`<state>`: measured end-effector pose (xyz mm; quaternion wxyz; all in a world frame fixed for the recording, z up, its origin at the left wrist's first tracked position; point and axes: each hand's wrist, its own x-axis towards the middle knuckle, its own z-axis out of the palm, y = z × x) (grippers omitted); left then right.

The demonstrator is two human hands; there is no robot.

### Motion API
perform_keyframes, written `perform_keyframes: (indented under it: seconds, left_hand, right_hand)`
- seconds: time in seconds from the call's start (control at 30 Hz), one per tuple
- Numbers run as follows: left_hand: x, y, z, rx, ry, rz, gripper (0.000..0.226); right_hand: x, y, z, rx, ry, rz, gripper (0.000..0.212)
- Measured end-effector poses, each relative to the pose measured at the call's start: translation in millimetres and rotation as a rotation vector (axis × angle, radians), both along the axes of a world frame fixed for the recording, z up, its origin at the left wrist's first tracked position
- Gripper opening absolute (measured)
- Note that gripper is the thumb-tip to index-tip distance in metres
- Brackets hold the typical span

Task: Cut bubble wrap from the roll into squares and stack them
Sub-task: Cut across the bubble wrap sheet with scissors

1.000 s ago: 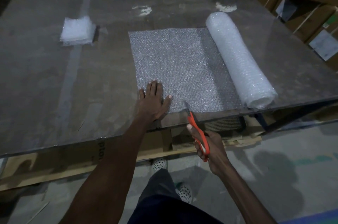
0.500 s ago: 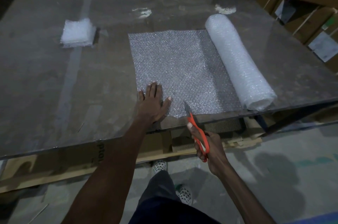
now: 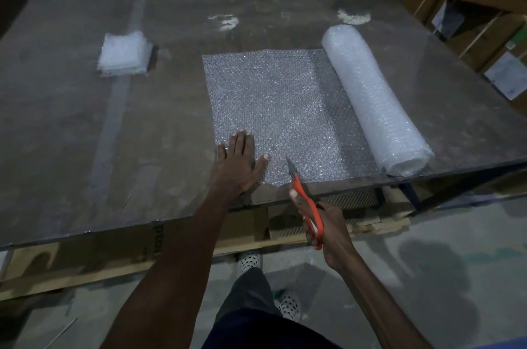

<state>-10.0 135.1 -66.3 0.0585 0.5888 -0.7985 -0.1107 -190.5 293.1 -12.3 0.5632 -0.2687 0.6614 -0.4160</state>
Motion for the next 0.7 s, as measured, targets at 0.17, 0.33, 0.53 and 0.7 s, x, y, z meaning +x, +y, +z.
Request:
perform_keyframes:
  seconds: [0.17, 0.33, 0.53, 0.7]
  left_hand:
    - [0, -1, 0, -0.001, 0.000, -0.004, 0.082]
    - [0, 0, 0, 0.000, -0.014, -0.003, 0.081]
    - [0, 1, 1, -0.004, -0.005, -0.004, 0.082]
    - [-1, 0, 1, -0.005, -0.010, 0.000, 0.081]
  right_hand:
    - [-1, -5, -2, 0.006, -0.030, 0.017, 0.042]
    - [-3, -4, -6, -0.014, -0.029, 0.015, 0.041]
    - [0, -12, -2, -0.007, -0.044, -0.001, 0.042]
    - [-1, -19, -5, 0.008, -0.045, 0.000, 0.039]
